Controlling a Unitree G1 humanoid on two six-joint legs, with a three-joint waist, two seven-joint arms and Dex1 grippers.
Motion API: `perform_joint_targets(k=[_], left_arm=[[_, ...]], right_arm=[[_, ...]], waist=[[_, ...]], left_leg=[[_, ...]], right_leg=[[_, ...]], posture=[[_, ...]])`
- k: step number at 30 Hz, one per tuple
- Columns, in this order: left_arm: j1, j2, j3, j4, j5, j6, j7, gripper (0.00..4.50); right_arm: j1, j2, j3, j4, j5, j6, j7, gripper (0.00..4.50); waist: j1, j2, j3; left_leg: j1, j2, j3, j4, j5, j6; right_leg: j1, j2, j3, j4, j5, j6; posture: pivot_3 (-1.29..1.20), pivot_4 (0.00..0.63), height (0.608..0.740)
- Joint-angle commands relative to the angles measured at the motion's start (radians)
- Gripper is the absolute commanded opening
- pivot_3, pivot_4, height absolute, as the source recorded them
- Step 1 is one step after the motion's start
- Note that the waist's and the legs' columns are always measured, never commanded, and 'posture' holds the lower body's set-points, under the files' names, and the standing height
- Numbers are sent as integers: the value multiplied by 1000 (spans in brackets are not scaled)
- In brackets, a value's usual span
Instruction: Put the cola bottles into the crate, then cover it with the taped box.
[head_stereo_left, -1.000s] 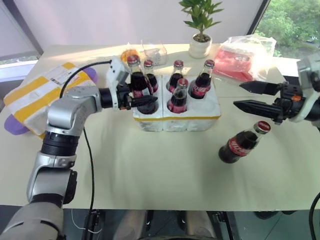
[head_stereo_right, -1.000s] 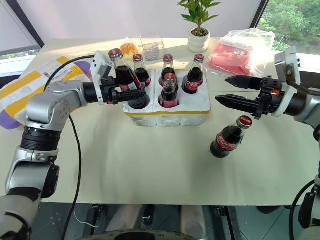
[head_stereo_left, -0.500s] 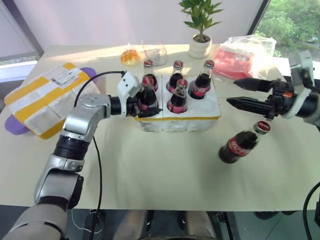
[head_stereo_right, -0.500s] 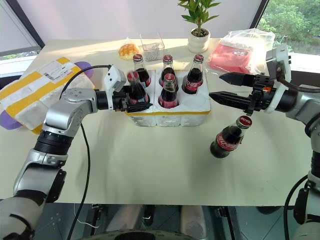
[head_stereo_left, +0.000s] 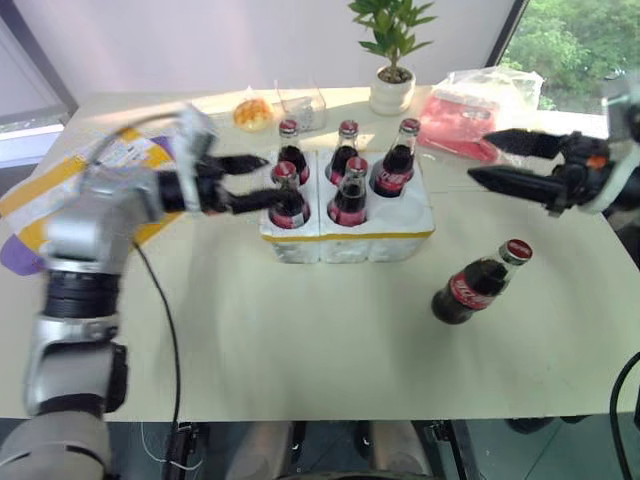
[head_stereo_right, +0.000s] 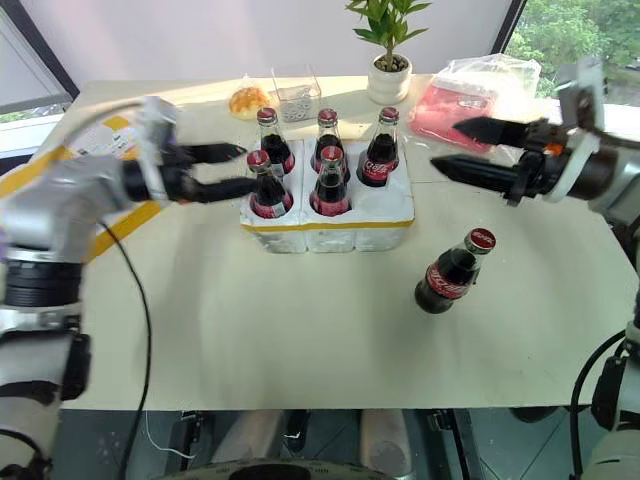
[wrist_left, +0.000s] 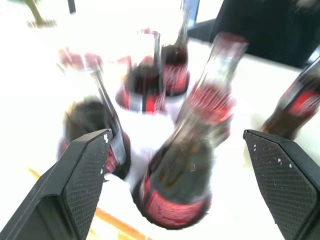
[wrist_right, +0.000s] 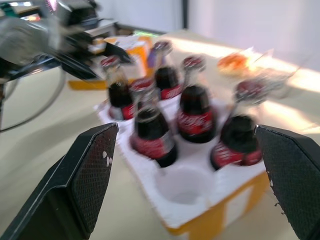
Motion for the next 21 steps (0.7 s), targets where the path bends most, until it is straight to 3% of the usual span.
perform_joint_targets(k=[1,5,9,12,16,21], left_arm=[[18,124,74,-99,-130,71,-148,4412],[51,203,13,-142,-110,37,-221,4412],[30,165,-35,-135,-106,18,-222,4412],[2,114,-93,-110,-74,-8,-216,4412],[-4,107,-143,-97,-56,-31,-265,4412],[-20,93,-191,-66,-14,-82,-310,4412]], right_arm=[[-2,-70,-78,31,-22,-21,-5,4500],[159,-112,-196,28,-77,-53,-19,4500],[340,-73,-386,-25,-83,-30,-99,4500],[560,3,-572,-141,-89,11,-141,4500],[886,153,-725,-402,-67,-14,-75,4500],[1083,324,-709,-640,12,-26,-113,4500]], waist=[[1,0,0],[16,0,0],[27,1,0],[30,0,0],[26,0,-1],[9,2,-1]], left_leg=[[0,0,0,-1,0,0],[1,0,0,-1,0,0],[2,0,0,0,0,-1],[3,1,-1,1,1,-1],[3,2,0,-2,1,-1],[5,3,2,-2,1,-1]], right_leg=[[0,0,0,0,0,0],[2,0,0,-1,0,0],[3,0,1,-1,0,0],[5,0,1,-1,0,-1],[3,0,1,-1,0,-1],[4,1,3,-1,0,-1]], posture=[[0,150,740],[0,150,740],[0,150,740],[0,150,740],[0,150,740],[0,150,740]])
